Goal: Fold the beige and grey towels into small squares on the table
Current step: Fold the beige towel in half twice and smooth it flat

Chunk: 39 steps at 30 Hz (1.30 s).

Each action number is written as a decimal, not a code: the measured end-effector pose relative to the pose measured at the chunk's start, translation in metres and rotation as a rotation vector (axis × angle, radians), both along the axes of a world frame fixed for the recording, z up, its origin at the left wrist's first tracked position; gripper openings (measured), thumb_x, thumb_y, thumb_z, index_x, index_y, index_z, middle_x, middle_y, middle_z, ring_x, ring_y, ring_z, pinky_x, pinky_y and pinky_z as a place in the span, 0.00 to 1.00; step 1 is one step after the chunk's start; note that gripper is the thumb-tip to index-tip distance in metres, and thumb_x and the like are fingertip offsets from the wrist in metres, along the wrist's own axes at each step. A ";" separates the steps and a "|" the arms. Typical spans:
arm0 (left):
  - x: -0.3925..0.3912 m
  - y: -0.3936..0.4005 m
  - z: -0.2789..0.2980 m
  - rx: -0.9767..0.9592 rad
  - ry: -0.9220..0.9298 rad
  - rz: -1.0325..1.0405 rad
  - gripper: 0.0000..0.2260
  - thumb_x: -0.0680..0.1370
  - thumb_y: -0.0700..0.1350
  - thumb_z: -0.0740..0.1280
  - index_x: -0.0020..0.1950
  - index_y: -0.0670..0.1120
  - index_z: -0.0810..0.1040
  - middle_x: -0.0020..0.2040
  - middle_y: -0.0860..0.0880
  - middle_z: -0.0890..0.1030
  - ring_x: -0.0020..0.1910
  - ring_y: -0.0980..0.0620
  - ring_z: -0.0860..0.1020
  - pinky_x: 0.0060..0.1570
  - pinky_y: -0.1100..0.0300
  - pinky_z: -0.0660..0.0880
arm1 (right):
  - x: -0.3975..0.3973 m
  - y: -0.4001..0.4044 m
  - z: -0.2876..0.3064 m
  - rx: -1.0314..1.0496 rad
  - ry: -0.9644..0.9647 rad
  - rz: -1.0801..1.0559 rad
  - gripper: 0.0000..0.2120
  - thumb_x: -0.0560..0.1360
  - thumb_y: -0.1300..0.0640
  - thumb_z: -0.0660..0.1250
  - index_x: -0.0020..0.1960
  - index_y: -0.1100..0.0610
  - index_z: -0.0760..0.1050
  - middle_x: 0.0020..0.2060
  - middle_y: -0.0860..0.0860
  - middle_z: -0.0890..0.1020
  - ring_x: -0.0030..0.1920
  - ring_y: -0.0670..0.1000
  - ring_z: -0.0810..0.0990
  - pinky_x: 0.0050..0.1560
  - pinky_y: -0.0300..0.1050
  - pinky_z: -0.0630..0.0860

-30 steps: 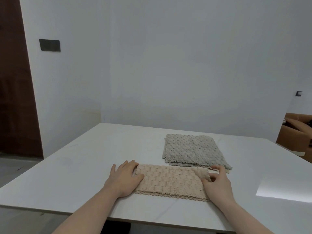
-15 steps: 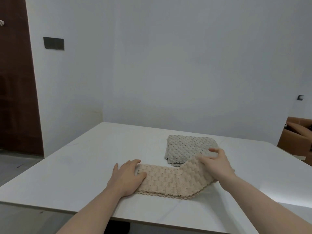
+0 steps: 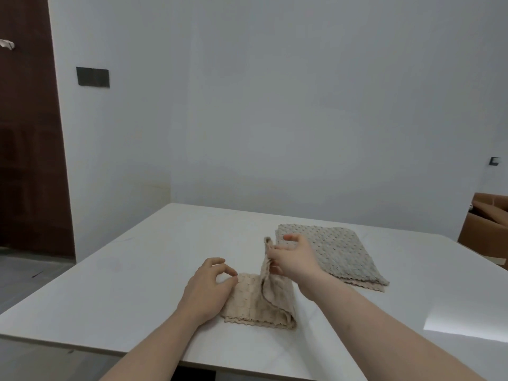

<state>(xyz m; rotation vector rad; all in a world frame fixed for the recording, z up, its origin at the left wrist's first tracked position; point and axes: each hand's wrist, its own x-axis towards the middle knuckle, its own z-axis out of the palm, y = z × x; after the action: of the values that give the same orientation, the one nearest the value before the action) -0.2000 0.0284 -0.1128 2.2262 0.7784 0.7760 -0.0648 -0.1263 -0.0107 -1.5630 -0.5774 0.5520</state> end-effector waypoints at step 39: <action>0.007 -0.011 -0.001 0.262 0.499 -0.266 0.32 0.82 0.68 0.49 0.84 0.60 0.49 0.83 0.63 0.47 0.82 0.61 0.43 0.81 0.51 0.40 | 0.013 -0.030 -0.099 -0.770 -0.927 0.231 0.34 0.82 0.36 0.43 0.83 0.50 0.41 0.82 0.45 0.43 0.81 0.46 0.41 0.79 0.61 0.35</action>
<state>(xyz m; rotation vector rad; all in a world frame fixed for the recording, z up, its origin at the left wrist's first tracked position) -0.1926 0.0171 -0.1141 2.7380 0.6067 0.1971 -0.0521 -0.1560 -0.1095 -2.5122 -1.3630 0.1749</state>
